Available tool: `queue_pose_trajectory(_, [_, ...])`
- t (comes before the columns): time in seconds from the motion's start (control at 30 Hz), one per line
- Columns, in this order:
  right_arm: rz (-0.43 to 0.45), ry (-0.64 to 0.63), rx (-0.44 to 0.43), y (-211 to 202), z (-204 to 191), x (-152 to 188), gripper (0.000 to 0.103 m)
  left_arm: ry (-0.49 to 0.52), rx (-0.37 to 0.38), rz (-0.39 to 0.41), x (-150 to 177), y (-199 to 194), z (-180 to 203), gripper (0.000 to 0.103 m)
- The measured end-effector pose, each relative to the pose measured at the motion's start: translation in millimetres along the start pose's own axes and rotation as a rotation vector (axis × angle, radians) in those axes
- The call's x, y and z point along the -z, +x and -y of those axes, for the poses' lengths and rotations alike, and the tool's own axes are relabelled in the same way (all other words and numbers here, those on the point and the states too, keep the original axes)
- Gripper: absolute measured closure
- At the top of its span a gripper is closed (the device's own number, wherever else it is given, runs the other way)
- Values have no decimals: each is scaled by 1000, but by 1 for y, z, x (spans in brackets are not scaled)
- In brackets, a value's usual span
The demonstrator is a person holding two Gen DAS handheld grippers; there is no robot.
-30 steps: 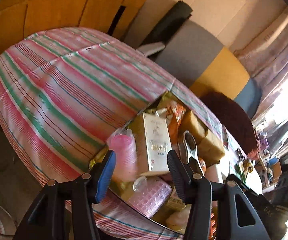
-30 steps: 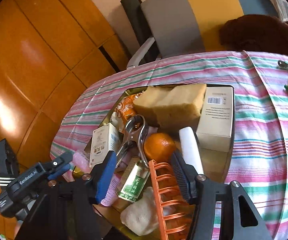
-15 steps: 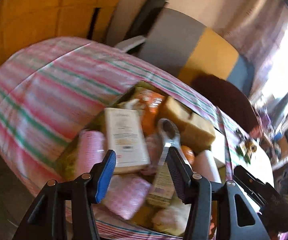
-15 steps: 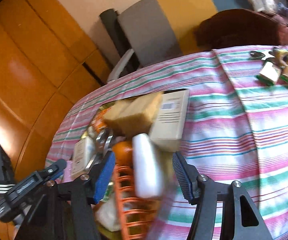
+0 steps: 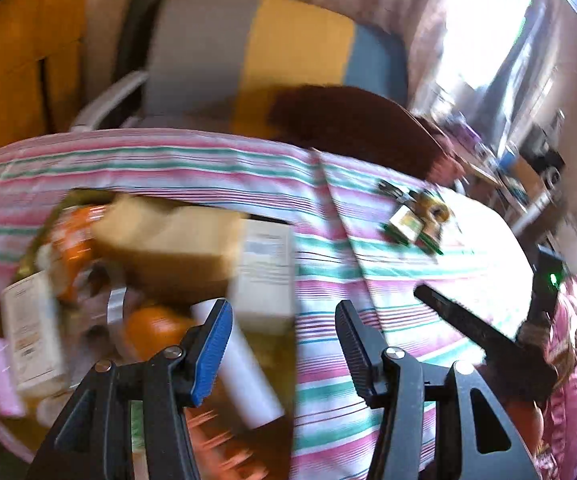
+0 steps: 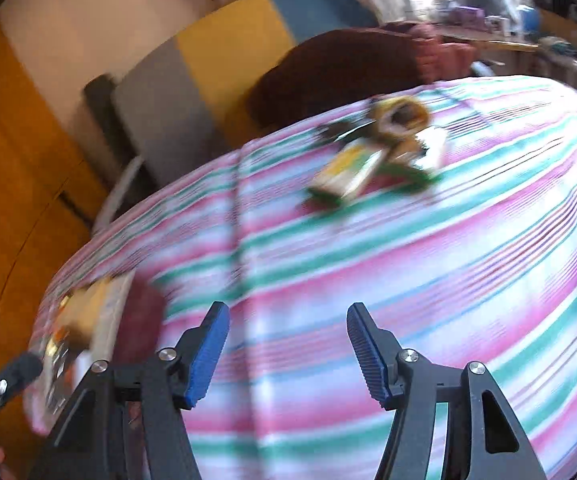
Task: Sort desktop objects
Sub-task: 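Withdraw both tools toward the two cracker packs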
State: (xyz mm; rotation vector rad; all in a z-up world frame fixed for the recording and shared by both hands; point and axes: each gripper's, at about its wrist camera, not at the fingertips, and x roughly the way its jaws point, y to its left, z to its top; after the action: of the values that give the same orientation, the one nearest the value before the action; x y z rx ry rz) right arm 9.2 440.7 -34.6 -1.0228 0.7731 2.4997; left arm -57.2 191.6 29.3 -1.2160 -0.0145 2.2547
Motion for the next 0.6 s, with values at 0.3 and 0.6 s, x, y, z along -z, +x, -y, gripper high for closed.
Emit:
queue_pose_trajectory(0.3, [52, 91, 188, 46, 69, -85, 40, 83, 52, -107, -20, 60, 61, 49])
queue_pose_trajectory(0.6, [10, 131, 254, 97, 86, -126, 40, 152, 0, -171, -32, 107, 81, 49])
